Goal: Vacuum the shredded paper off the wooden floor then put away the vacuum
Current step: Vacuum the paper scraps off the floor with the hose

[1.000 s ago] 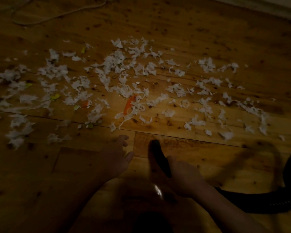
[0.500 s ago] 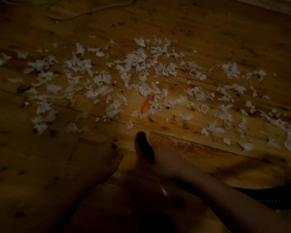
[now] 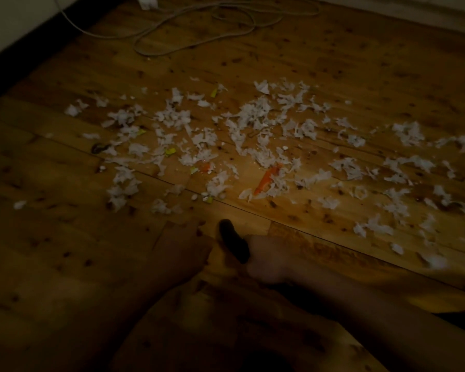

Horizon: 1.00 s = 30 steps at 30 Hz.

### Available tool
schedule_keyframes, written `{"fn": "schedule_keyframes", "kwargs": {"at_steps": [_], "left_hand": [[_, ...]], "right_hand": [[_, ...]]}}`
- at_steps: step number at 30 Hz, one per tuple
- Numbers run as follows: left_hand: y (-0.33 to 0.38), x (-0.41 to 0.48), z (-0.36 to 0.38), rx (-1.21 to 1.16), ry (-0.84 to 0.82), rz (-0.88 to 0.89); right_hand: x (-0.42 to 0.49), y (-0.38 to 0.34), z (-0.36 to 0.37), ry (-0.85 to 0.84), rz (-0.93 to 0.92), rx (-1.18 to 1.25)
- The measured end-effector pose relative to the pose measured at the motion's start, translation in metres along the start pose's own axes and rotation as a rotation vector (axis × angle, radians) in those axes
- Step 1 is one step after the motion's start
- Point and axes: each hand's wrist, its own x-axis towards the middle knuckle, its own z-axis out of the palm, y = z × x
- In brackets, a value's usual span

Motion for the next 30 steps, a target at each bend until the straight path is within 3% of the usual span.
{"fn": "schedule_keyframes", "kwargs": {"at_steps": [2, 6, 10, 14, 17, 19, 25, 30], "left_hand": [[0.001, -0.004, 0.002, 0.018, -0.003, 0.080], [0.019, -0.011, 0.012, 0.117, -0.183, 0.242], [0.031, -0.006, 0.011, 0.373, -0.131, 0.316], [0.031, -0.004, 0.013, 0.450, -0.114, 0.350], [0.031, -0.002, 0.007, 0.488, -0.063, 0.326], [0.033, 0.001, 0.000, 0.514, -0.025, 0.331], [0.034, 0.015, -0.023, 0.432, -0.012, 0.334], [0.040, 0.022, -0.049, 0.395, -0.141, 0.270]], "right_hand": [[0.002, -0.005, -0.001, -0.006, -0.034, 0.081], [-0.001, -0.010, -0.006, -0.058, -0.134, 0.134], [-0.014, -0.010, -0.010, -0.091, -0.168, 0.086], [-0.050, 0.008, -0.032, 0.045, -0.202, -0.126], [-0.085, 0.016, -0.042, 0.205, -0.160, -0.488], [-0.098, 0.011, -0.038, 0.297, -0.165, -0.608], [-0.103, 0.013, -0.039, 0.470, -0.132, -0.706], [-0.108, 0.012, -0.058, 0.528, -0.163, -0.776]]}}
